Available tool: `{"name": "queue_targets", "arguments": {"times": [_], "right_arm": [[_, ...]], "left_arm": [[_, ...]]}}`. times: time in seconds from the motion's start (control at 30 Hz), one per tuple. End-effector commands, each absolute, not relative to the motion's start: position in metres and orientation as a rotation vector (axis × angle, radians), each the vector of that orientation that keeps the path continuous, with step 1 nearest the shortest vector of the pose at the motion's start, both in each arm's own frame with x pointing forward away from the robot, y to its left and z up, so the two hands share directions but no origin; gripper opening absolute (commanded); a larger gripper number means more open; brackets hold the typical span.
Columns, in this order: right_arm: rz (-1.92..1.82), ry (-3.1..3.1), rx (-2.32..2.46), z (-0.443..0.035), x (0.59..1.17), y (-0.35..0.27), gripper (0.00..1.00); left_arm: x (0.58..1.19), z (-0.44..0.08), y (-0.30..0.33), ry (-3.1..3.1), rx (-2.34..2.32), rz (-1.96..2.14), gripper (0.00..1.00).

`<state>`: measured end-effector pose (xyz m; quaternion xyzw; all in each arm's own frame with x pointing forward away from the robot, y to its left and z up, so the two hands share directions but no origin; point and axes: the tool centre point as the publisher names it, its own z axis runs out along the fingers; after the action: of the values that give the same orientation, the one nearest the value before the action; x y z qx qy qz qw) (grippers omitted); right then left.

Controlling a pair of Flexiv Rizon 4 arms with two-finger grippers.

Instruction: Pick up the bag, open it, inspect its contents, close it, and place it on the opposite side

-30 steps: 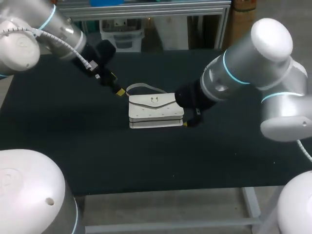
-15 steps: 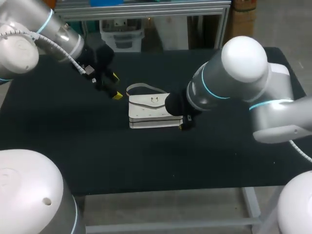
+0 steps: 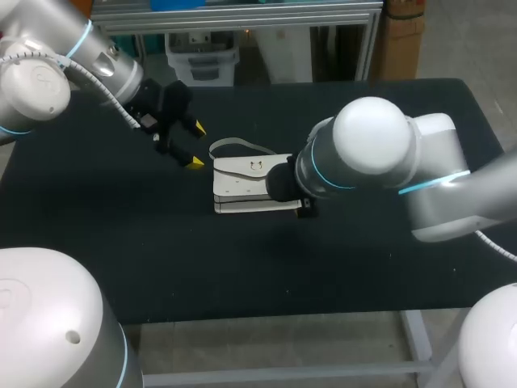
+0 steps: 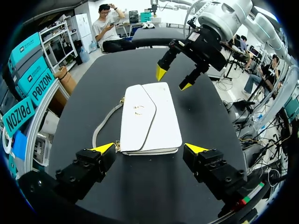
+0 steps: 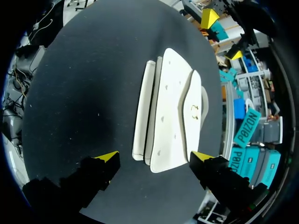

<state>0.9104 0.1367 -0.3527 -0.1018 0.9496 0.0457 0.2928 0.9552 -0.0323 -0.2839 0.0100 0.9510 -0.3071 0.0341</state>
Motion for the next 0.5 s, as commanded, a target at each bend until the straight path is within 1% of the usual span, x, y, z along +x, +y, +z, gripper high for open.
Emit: {"name": "queue_targets", "arguments": {"times": [0.03,0.4,0.43,0.5], "right_arm": [[0.092,2.508,-0.243,-0.361,0.916,0.142,1.00],[0.071,2.461,-0.188,-0.368,0.929,0.147,1.00],[0.075,2.460,-0.182,-0.369,0.930,0.147,0.99],[0.065,2.458,-0.174,-0.369,0.932,0.147,0.92]], "left_arm": [[0.960,-0.288,-0.035,2.932,0.066,-0.950,1.00],[0.965,-0.299,-0.037,2.965,0.081,-0.966,1.00],[0.964,-0.299,-0.037,2.966,0.083,-0.966,1.00],[0.965,-0.301,-0.038,2.969,0.088,-0.966,1.00]]}}
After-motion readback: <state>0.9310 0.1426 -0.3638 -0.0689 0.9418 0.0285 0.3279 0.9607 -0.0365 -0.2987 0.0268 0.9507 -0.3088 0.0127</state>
